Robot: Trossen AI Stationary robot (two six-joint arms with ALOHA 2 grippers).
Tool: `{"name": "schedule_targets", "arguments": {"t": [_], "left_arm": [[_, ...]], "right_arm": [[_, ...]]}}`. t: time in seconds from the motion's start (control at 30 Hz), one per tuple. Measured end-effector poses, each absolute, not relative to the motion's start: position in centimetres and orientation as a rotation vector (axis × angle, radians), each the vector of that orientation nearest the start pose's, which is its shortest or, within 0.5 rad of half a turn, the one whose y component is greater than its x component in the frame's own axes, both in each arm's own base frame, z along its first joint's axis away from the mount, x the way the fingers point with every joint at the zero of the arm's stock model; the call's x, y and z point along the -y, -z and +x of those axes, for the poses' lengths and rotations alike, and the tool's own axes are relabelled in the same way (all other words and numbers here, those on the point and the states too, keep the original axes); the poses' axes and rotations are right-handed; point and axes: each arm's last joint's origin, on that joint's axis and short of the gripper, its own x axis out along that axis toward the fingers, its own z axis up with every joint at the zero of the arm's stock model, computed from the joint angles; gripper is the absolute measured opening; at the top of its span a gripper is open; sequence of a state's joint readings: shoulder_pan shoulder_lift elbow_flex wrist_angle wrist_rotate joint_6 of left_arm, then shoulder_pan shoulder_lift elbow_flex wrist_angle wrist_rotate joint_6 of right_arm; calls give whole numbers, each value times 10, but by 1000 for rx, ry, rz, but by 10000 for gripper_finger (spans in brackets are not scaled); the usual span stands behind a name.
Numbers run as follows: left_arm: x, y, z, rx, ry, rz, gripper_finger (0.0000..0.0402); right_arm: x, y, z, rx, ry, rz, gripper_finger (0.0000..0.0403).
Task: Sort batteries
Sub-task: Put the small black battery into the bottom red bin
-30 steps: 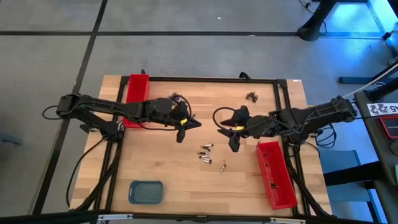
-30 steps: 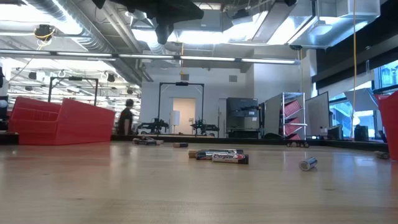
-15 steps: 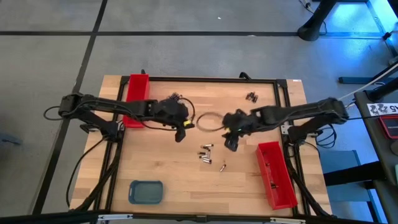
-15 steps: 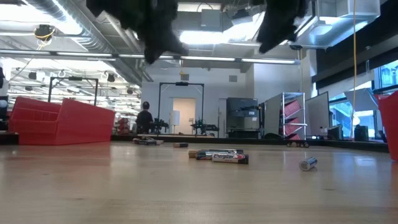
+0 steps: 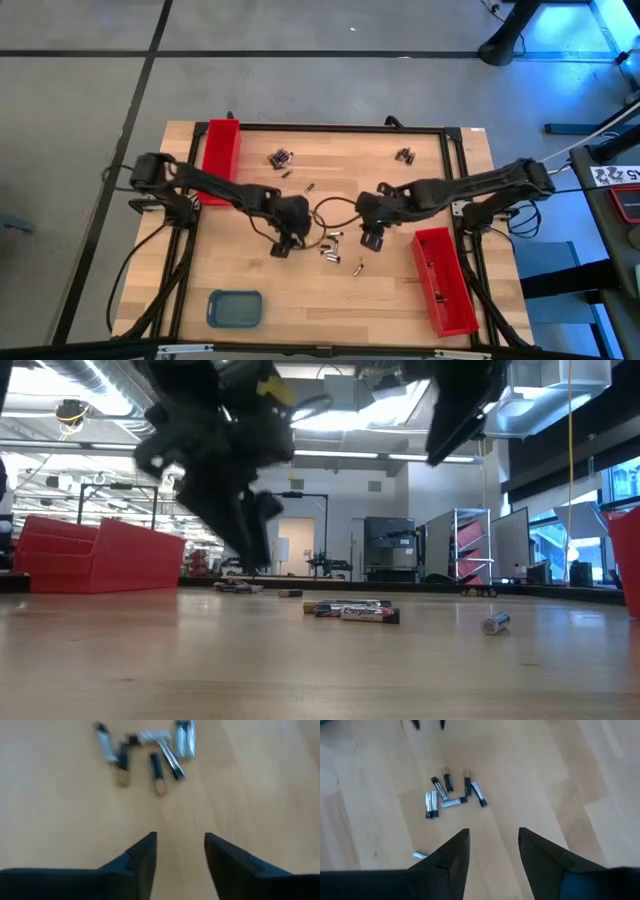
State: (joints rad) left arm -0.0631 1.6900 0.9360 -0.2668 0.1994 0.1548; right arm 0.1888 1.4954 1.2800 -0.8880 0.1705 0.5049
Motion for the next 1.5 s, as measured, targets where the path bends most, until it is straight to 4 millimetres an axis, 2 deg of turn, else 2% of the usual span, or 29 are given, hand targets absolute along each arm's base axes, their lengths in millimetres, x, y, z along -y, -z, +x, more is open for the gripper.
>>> {"name": "schedule_targets", "arguments": {"t": [0.2,0.4,0.53,0.7,0.9,1.03,1.13,1.3,1.5], "left_arm": [[44,-132,340,-925,299,94,183],[49,-132,347,-840,130,74,184],[48,-127,344,-749,60,37,184],[46,-115,334,-745,14,-1,182],[51,-109,327,-712,49,32,145],[52,-109,326,-659,62,49,126],[52,-100,326,-677,60,52,119],[52,-90,328,-683,57,47,118],[52,-89,328,-683,58,47,117]], "right_arm": [[-53,-304,270,-1026,333,269,170],[-53,-307,262,-1036,347,277,170],[-52,-307,262,-1035,350,280,170],[-52,-307,262,-1036,351,281,170],[-52,-307,262,-1032,359,294,170],[-52,-307,262,-1029,371,314,170],[-52,-307,262,-1027,378,326,170],[-52,-307,262,-1024,389,342,170],[-52,-307,262,-1024,395,350,170]]}}
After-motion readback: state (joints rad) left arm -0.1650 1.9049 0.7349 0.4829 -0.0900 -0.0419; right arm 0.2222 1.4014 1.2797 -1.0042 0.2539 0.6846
